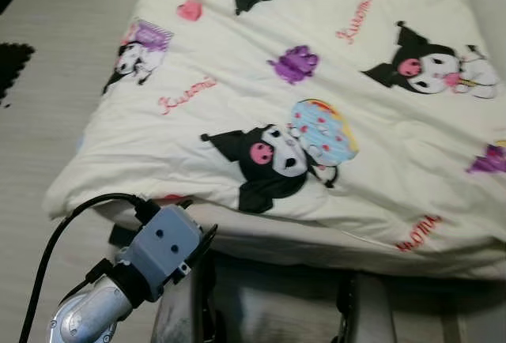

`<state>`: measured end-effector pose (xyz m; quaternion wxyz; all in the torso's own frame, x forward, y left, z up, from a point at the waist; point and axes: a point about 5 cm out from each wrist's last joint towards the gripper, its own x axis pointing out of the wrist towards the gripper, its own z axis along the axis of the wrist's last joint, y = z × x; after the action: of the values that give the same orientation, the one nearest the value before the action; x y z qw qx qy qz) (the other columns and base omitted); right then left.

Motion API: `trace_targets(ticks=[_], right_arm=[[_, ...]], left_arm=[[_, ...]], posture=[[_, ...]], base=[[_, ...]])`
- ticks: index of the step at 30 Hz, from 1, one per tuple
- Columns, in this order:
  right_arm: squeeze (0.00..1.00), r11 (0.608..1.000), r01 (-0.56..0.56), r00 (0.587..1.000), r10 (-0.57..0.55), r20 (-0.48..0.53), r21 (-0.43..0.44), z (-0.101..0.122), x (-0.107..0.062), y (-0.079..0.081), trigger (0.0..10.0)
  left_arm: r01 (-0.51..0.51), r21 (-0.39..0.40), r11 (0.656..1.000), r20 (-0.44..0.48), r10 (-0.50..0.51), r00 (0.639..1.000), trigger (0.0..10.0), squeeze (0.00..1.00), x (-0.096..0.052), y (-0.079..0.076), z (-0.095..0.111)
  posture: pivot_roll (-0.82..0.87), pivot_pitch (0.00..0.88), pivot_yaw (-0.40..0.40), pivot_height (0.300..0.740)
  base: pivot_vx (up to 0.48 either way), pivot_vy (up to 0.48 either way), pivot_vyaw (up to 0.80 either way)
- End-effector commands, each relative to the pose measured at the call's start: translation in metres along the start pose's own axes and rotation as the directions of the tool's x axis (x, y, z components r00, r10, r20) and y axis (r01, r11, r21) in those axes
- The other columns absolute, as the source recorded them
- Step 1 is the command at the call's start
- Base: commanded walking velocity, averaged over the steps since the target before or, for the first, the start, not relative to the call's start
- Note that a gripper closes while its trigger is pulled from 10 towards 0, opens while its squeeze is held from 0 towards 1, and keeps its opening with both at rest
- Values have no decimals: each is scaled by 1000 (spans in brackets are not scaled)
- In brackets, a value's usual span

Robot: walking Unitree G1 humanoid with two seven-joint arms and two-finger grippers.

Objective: Clean up the room

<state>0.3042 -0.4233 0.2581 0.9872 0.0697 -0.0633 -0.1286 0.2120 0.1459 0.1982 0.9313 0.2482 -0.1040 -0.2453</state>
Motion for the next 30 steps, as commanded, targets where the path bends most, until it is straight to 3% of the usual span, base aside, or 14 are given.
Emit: trace_targets(ticks=[1,6,8,11,12,13,14,18,23,24,25,26,27,30], right_arm=[[0,973,-229,972,227,-53,-22,-10,7,27,10000],[0,914,-395,917,385,-107,-96,-21,11,52,10000],[0,682,-651,759,603,-247,-334,-55,12,114,10000],[0,566,-717,689,661,-296,-406,-69,9,138,10000],[251,490,-746,645,700,-307,-451,-78,5,157,10000],[251,490,-746,645,700,-307,-451,-78,5,157,10000],[1000,450,-773,607,731,-311,-448,-82,2,169,10000],[1000,315,-850,462,830,-311,-422,-95,-11,211,10000],[1000,265,-876,402,863,-307,-403,-101,-18,229,10000],[1000,244,-882,378,876,-298,-404,-103,-21,238,10000],[1000,244,-882,378,876,-298,-404,-103,-21,238,10000],[643,220,-887,352,891,-287,-405,-105,-25,247,10000],[0,171,-900,298,912,-280,-401,-106,-32,258,10000],[0,76,-909,210,932,-294,-410,-109,-46,271,10000]], left_arm=[[8,31,999,-25,-7,1000,10000,0,-2,1,-7],[-9,71,997,-28,11,1000,10000,0,1,6,-9],[-34,259,965,-67,53,996,10000,0,10,26,-23],[-18,329,944,-86,49,995,10000,8,14,34,-29],[1,380,925,-105,42,994,10000,467,16,39,-35],[1,380,925,-105,42,994,10000,467,16,39,-35],[20,401,916,-119,30,992,10000,1000,17,43,-39],[59,426,903,-160,11,987,10000,1000,19,51,-58],[84,435,897,-173,-8,985,10000,933,20,50,-66],[103,439,893,-168,-31,985,10000,180,21,48,-70],[103,439,893,-168,-31,985,10000,180,21,48,-70],[118,432,894,-163,-51,985,10000,0,22,46,-73],[142,437,888,-156,-80,984,10000,0,23,43,-76],[181,453,873,-156,-122,980,10000,0,23,38,-80]], posture=[[236,439,61,522],[232,441,61,522],[213,447,58,522],[211,449,58,522],[211,449,58,522],[211,449,58,522],[209,451,59,522],[184,459,56,522],[176,459,60,522],[171,461,64,522],[171,461,64,522],[169,462,64,522],[163,465,63,522],[162,462,63,522]], base=[[0,0,0],[0,0,0],[0,0,0],[0,0,0],[0,0,0],[0,0,0],[0,0,0],[0,0,0],[0,0,0],[0,0,0],[0,0,0],[0,0,0],[0,0,0],[0,0,0]])
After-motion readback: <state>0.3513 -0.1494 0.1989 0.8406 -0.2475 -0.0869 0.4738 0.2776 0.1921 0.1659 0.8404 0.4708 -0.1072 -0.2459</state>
